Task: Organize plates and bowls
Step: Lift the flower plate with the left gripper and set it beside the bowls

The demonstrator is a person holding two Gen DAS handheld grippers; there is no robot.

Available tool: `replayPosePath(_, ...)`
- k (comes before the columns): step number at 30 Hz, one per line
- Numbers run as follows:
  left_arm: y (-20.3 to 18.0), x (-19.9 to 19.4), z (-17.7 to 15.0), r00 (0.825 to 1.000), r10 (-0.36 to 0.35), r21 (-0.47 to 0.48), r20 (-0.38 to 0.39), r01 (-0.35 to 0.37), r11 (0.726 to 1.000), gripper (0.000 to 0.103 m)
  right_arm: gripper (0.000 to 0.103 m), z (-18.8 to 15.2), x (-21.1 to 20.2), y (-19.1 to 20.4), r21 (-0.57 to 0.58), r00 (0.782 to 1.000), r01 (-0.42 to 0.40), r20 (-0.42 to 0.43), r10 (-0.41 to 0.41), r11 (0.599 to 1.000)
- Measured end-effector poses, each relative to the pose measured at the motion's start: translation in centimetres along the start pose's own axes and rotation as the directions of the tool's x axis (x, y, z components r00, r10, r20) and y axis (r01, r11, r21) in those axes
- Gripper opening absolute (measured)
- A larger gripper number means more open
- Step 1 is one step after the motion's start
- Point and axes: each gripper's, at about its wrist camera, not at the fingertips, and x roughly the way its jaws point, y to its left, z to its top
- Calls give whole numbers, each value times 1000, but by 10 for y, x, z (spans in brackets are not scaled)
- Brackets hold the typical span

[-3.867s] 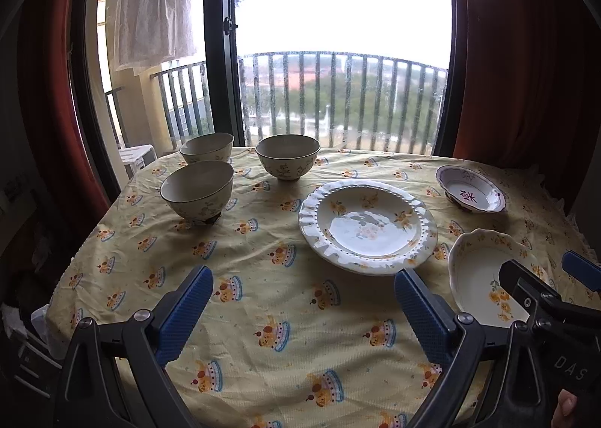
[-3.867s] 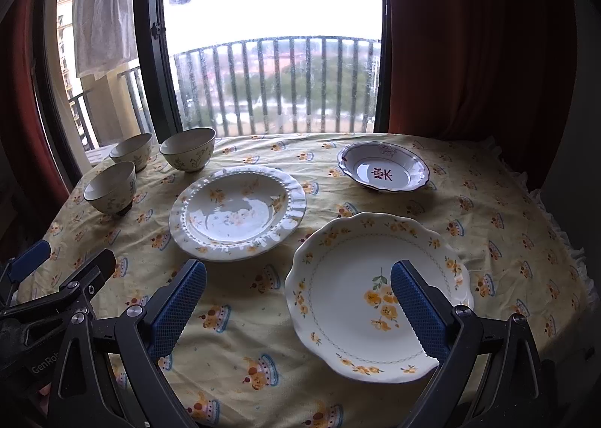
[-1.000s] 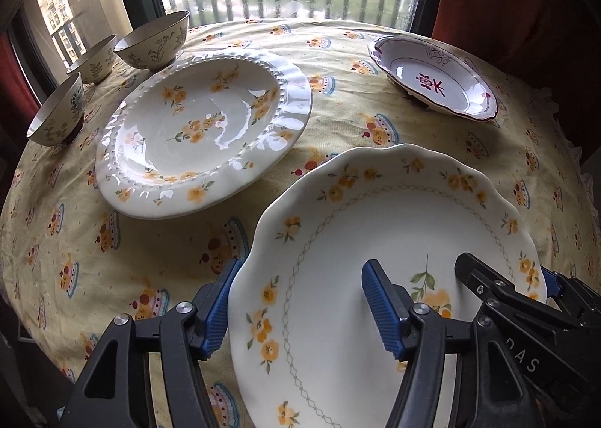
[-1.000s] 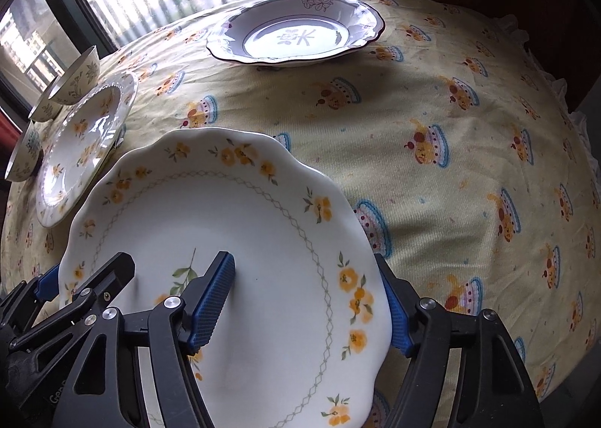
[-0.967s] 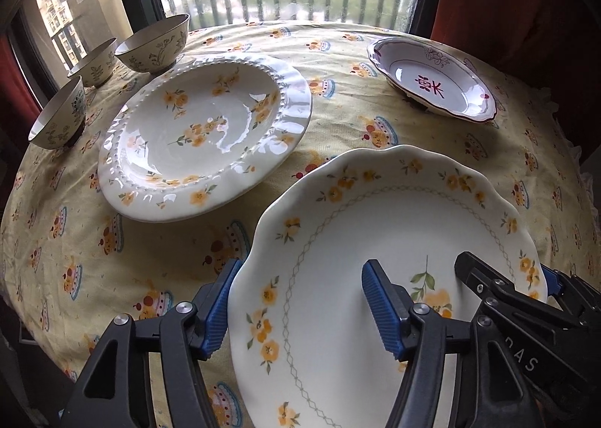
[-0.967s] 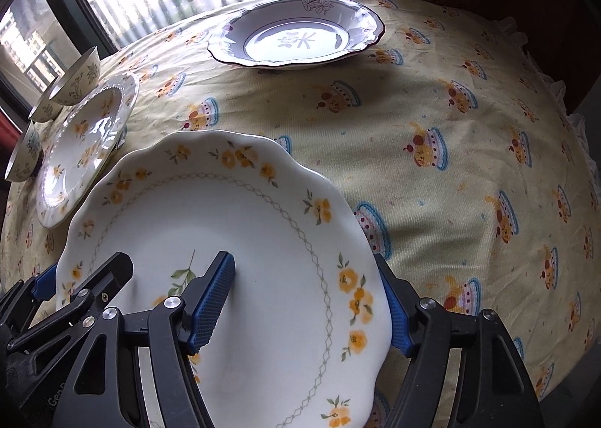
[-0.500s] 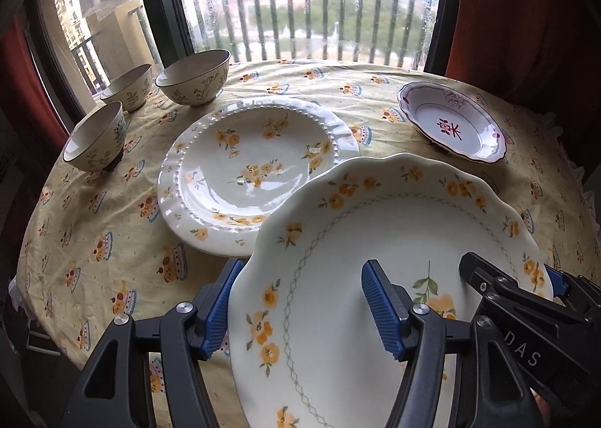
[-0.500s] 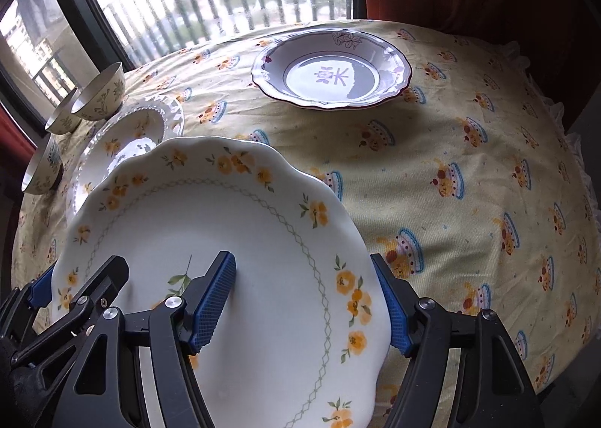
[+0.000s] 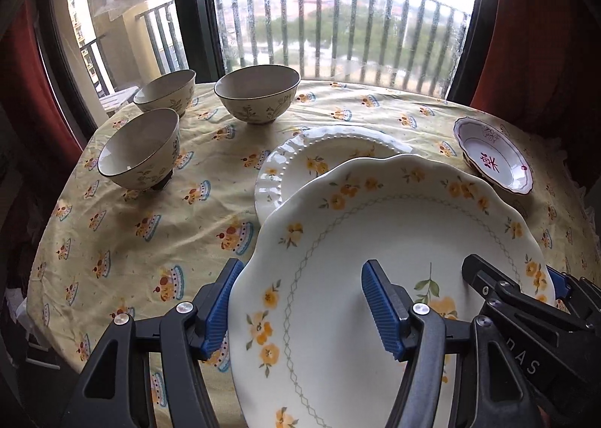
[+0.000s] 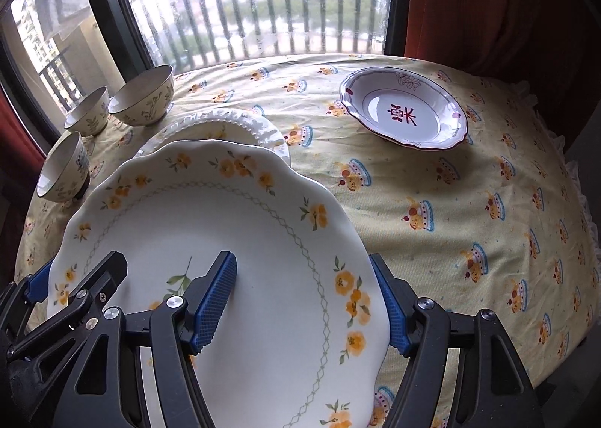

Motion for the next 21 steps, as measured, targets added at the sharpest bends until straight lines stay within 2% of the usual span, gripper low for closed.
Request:
replayPosePath(12,98,12,1,1000,-14,30,-11,14,999,65,74,-16,14,106,29,1000,14,-19,-13,999)
replayPosePath(21,157,29,-2,998,-30,-4,-57,30,1000,66,74,-26,31,170,11,998,21,-60,-20,1000)
